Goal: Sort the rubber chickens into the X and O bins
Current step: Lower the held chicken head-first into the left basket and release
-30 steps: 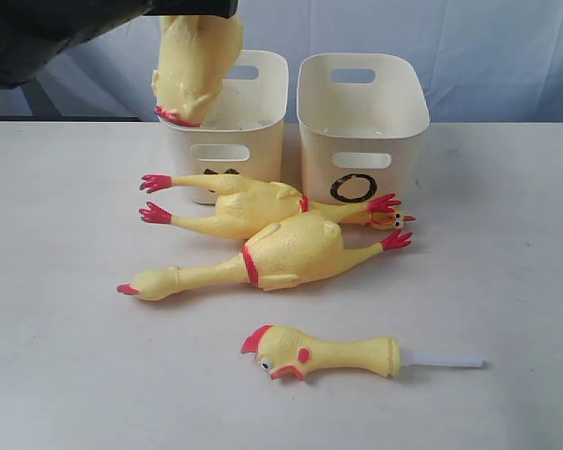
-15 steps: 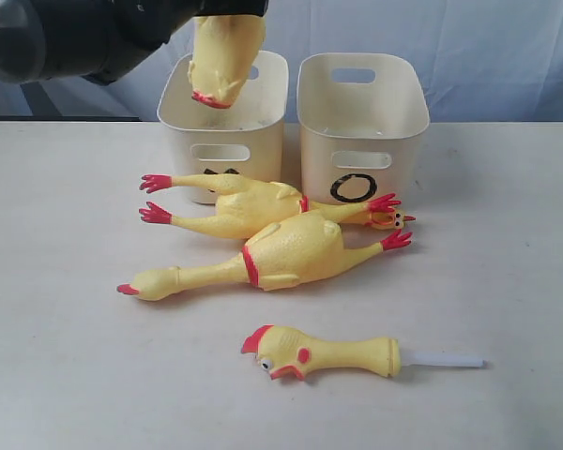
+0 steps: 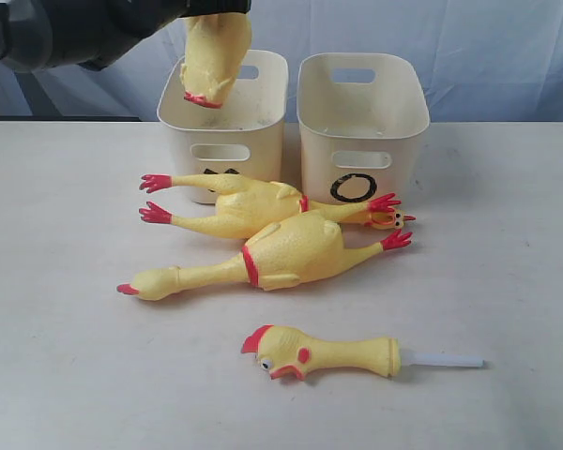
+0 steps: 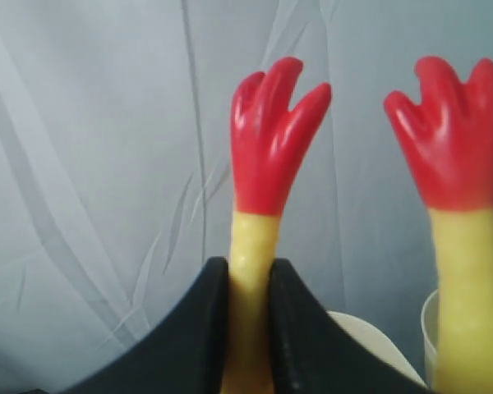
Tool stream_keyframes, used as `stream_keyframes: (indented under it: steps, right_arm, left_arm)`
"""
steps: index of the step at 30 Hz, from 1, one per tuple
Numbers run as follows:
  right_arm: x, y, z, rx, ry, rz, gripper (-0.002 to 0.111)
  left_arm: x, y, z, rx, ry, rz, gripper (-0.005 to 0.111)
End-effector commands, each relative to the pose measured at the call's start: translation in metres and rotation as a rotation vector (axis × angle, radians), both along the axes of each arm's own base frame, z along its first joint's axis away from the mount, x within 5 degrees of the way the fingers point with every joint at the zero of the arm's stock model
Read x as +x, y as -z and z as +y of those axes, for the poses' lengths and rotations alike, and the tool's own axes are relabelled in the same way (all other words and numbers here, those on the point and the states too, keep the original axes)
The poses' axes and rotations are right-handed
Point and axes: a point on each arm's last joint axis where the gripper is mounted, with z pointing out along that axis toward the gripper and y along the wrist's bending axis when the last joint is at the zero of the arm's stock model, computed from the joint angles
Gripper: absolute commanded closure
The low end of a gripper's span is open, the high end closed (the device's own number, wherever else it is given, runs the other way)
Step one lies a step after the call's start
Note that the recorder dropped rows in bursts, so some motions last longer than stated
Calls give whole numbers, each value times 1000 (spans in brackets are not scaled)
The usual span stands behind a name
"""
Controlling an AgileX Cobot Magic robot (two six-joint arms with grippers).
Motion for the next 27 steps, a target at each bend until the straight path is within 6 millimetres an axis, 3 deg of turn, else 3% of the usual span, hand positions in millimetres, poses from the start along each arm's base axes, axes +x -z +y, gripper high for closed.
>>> stream_keyframes:
  steps: [1,14,19,27]
  right_arm:
    - [0,0,0,0,-4,-10,108]
    - [0,0,0,3,-5,-9,108]
    - [0,0,0,0,-4,-10,108]
    - [0,0,0,0,-4,-10,108]
  left_arm:
    - [7,11,-4,9,6,13,107]
    - [24,46,21,35,-1,147,107]
    - [26,59,23,77,35,201,107]
    - [26,80,19,129,78,265,85]
